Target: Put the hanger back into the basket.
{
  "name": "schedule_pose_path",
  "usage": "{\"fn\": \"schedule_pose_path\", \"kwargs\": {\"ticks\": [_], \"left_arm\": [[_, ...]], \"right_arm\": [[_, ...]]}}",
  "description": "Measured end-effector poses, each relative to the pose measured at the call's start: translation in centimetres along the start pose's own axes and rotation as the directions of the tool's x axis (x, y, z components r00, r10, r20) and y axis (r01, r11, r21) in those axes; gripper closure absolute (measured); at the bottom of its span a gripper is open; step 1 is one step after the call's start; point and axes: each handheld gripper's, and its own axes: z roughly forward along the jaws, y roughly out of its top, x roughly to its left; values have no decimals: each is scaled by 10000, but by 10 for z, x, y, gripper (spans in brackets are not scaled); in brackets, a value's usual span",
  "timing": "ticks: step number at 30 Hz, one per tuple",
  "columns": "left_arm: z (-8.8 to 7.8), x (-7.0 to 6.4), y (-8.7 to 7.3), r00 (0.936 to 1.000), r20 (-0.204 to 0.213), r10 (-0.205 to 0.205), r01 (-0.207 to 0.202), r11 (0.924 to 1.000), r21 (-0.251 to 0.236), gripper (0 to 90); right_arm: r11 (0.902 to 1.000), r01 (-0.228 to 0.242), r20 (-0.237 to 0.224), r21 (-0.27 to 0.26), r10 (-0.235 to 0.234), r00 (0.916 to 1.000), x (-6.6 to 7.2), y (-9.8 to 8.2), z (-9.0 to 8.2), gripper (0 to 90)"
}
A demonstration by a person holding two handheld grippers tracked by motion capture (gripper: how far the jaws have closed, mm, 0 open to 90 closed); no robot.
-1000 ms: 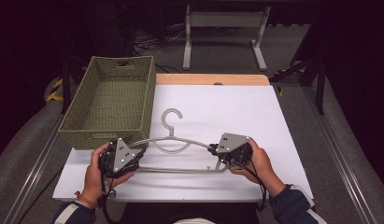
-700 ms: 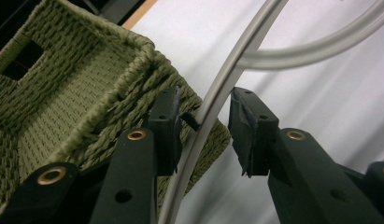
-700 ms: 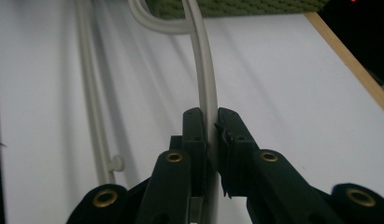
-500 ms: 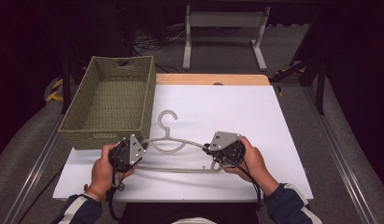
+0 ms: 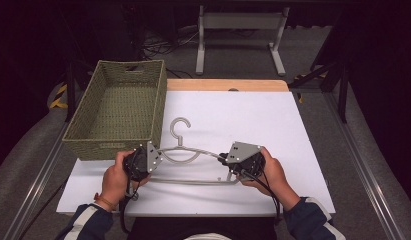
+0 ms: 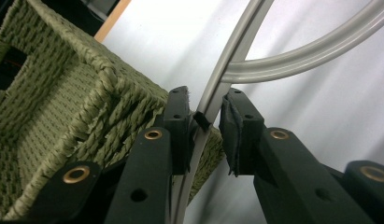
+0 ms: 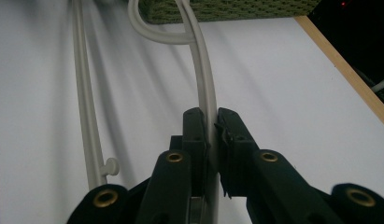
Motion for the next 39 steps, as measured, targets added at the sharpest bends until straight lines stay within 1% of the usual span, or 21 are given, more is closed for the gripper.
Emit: {"fn": "schedule_pose_path", "kwargs": {"ticks": [3,5,8,11,13,16,20,22,24,25,26,27,29,30,31,32,33,34,36,38,39], "left_arm": [[2,0,3,10000,-36,-5,5,10000,-24,741],[5,0,7,9998,183,19,-17,9999,-109,730],[11,-2,13,9995,203,251,-252,9997,49,686],[12,-3,15,9996,167,237,-239,9997,92,720],[10,-1,15,9994,292,177,-177,9998,5,743],[9,-3,16,9992,48,386,-386,9992,59,751],[4,-2,18,9995,-14,301,-301,9995,-2,758],[1,-1,18,9996,-97,252,-254,9995,-206,770],[-4,2,20,9998,-53,203,-205,9988,-446,774],[-4,2,20,9998,-53,203,-205,9988,-446,782],[-7,2,20,9999,-49,111,-113,9985,-530,782],[-9,3,21,10000,34,93,-91,9980,-622,791],[-11,5,23,10000,40,-67,70,9972,-748,801],[-11,5,23,10000,40,-67,70,9972,-748,806],[-12,6,24,9997,179,-141,158,9954,-946,806],[-13,7,25,9996,141,-231,244,9949,-977,810],[-12,9,26,9988,313,-380,412,9934,-1066,812],[-13,10,26,9973,445,-585,634,9909,-1185,813],[-12,15,27,9942,556,-919,985,9866,-1297,814],[-12,19,28,9899,712,-1227,1319,9810,-1421,814],[-13,22,28,9879,754,-1357,1461,9772,-1544,814]], "right_arm": [[9999,127,175,-45,-126,9998,1,1,-3,828],[9999,110,244,-107,-107,9996,0,1,-7,828],[9996,162,173,-230,-158,9997,0,1,-11,828],[9996,226,260,-188,-221,9994,0,2,-13,828],[9995,132,205,-302,-126,9997,-2,0,-14,828],[9993,59,164,-380,-53,9999,-3,-1,-15,827],[9982,86,375,-590,-64,9993,-4,-1,-18,810],[9955,-4,802,-949,81,9967,-6,-1,-23,714],[9938,-46,929,-1107,149,9956,-7,-1,-26,706],[9891,-159,1157,-1464,331,9927,-10,-2,-33,622],[9891,-159,1157,-1464,331,9927,-10,-2,-33,622],[9840,-380,1457,-1740,639,9873,-13,-3,-38,545],[9691,-652,1795,-2380,1099,9776,-17,-6,-52,479],[9691,-652,1795,-2380,1099,9776,-17,-6,-52,479],[9553,-875,2010,-2825,1481,9683,-21,-9,-62,420],[9446,-926,2080,-3150,1639,9643,-24,-13,-72,380],[9365,-982,2077,-3367,1756,9623,-25,-16,-77,360],[9250,-1115,2124,-3632,1987,9568,-27,-22,-83,310],[9098,-1341,2265,-3928,2370,9447,-29,-32,-87,250],[8881,-1721,2131,-4261,2834,9350,-29,-42,-89,219],[8835,-1821,2115,-4315,2953,9317,-30,-46,-89,199]]}}
